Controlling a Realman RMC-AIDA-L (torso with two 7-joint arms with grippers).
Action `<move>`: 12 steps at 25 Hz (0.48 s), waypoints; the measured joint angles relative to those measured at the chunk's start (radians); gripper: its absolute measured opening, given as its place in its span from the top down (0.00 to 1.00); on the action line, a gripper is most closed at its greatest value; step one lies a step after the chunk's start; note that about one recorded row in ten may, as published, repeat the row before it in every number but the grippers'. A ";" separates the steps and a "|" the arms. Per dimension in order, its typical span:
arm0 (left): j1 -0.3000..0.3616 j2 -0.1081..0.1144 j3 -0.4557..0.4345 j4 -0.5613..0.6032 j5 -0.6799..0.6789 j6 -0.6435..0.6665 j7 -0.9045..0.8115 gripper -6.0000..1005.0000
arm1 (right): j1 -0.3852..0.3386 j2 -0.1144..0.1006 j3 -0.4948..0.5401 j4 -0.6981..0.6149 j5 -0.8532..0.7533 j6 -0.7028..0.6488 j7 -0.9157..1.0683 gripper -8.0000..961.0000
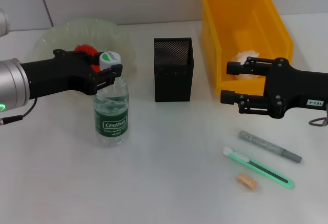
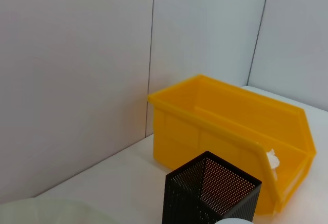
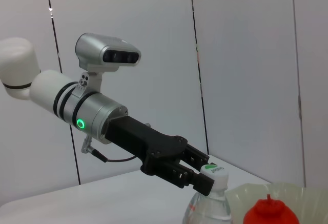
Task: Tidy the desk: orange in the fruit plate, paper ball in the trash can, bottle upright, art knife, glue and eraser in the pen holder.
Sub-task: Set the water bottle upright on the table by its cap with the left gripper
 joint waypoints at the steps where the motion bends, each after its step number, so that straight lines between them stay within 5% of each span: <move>1: 0.000 0.000 0.000 0.000 0.000 0.000 0.000 0.56 | 0.000 0.000 0.000 0.000 0.000 0.000 0.000 0.27; 12: 0.051 -0.002 0.000 -0.003 -0.058 -0.013 0.081 0.56 | 0.010 0.000 -0.012 0.000 0.000 0.000 0.005 0.27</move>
